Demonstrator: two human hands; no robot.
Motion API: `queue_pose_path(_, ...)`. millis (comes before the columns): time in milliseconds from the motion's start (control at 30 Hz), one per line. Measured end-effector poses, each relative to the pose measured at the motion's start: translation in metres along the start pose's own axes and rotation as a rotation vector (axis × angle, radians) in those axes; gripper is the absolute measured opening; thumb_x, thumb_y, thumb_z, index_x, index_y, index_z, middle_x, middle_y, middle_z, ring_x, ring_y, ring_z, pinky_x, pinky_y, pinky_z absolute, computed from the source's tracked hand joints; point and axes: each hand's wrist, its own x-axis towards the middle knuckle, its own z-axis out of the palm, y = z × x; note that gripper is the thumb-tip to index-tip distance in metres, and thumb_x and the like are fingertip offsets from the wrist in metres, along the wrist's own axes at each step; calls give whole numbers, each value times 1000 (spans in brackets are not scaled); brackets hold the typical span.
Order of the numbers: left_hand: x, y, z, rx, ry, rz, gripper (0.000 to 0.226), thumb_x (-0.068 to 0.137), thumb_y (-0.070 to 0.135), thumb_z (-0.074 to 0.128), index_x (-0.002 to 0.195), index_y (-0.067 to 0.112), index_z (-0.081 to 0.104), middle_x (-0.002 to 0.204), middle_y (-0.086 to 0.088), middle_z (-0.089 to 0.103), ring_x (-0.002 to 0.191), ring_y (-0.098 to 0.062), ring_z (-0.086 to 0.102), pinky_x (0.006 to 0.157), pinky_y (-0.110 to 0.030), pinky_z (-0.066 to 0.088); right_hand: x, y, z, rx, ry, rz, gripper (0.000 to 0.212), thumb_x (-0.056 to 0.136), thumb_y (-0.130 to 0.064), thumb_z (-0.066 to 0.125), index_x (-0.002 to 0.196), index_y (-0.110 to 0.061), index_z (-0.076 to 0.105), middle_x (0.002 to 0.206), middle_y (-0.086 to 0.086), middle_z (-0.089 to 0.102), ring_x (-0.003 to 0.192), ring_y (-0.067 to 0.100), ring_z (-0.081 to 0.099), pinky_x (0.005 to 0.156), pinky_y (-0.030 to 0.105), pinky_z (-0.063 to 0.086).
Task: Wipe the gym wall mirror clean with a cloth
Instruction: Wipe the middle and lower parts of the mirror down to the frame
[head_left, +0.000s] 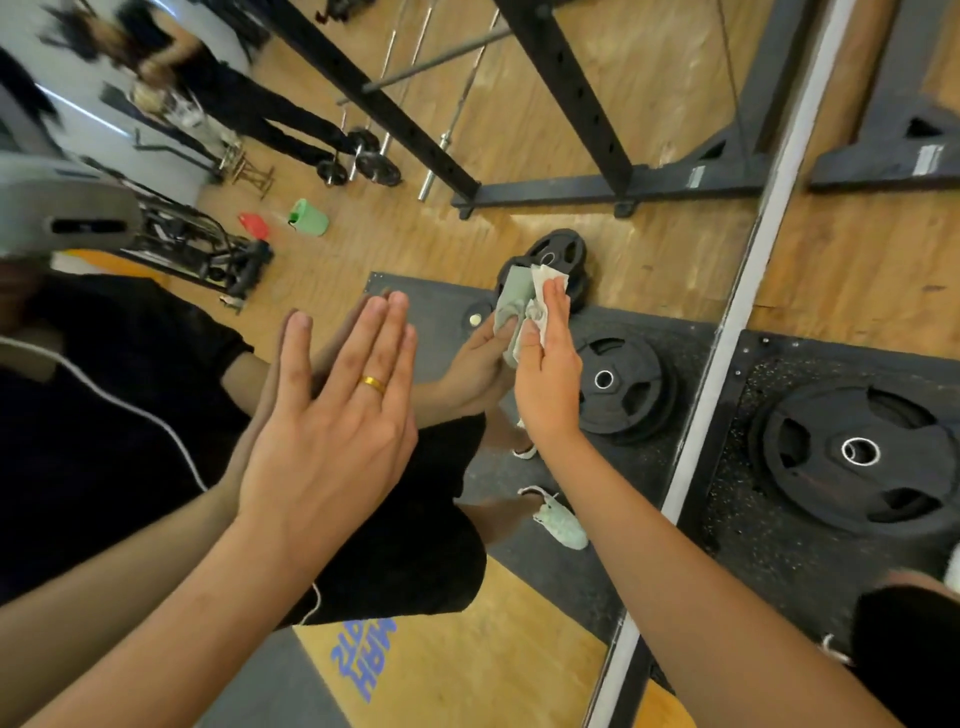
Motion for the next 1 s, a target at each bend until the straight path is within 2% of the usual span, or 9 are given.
queue_pose_path(167, 1, 2, -15, -15, -93, 8, 69, 107, 37, 32, 161, -4, 19, 170, -27, 2, 160, -35, 3, 124, -67, -3, 4, 5, -10, -80, -70, -28, 54, 111, -17, 40, 163, -18, 23, 171, -4, 17, 149, -3, 13, 112, -1, 11)
queue_pose_path(267, 3, -2, -27, -101, -135, 68, 71, 103, 41, 41, 158, -3, 32, 170, -24, 11, 159, -36, 7, 126, -58, -6, 4, 4, -12, -111, -130, -65, 54, 111, -16, 40, 162, -14, 23, 171, -1, 16, 152, 1, 8, 113, 0, 8)
queue_pose_path(367, 33, -8, -35, -91, -112, 234, 71, 102, 41, 42, 158, -2, 31, 169, -20, 17, 158, -33, 13, 128, -49, -8, 12, 3, -15, -138, -161, -96, 54, 111, -17, 40, 163, -16, 24, 171, -3, 17, 156, 5, 8, 113, 0, 8)
queue_pose_path(500, 111, -20, -25, 56, -117, 337, 70, 105, 44, 28, 158, -2, 24, 168, -22, 19, 158, -34, 15, 127, -51, -10, 35, 6, -19, -106, -153, -126, 54, 111, -15, 41, 162, -12, 25, 169, -4, 17, 156, 7, 9, 118, 5, 10)
queue_pose_path(600, 136, -16, -11, 177, -193, 303, 78, 106, 50, 8, 162, -4, 11, 170, -26, 0, 159, -37, 0, 126, -61, -5, 55, 27, -31, -65, -121, -46, 53, 111, -16, 41, 162, -14, 25, 166, -10, 19, 152, 0, 8, 120, 7, 11)
queue_pose_path(667, 136, -10, -1, 211, -205, 299, 81, 105, 52, 3, 160, -7, 1, 168, -29, -11, 158, -41, -8, 124, -65, -3, 67, 49, -40, -54, -68, 91, 53, 112, -18, 40, 162, -14, 25, 169, -4, 20, 153, 3, 11, 126, 22, 17)
queue_pose_path(767, 140, -9, 8, 153, -196, 303, 80, 106, 50, 11, 159, -10, 7, 168, -30, -7, 158, -42, -4, 123, -67, 3, 84, 50, -35, -17, 40, 235, 54, 112, -21, 39, 163, -17, 24, 171, 0, 19, 156, 15, 21, 125, 38, 25)
queue_pose_path(900, 141, -7, 5, 88, -160, 327, 76, 105, 44, 25, 157, -12, 20, 168, -31, 4, 158, -42, 5, 122, -69, 8, 89, -4, -12, 91, 13, -67, 53, 111, -18, 41, 162, -17, 26, 165, -14, 14, 158, 9, 8, 126, 22, 16)
queue_pose_path(1000, 143, -5, 10, 80, -149, 325, 75, 105, 43, 29, 157, -10, 22, 168, -30, 7, 158, -42, 8, 122, -70, 8, 99, 10, -14, 38, -59, -280, 56, 108, -14, 42, 160, -22, 22, 163, -18, 14, 158, 10, 7, 127, 23, 15)
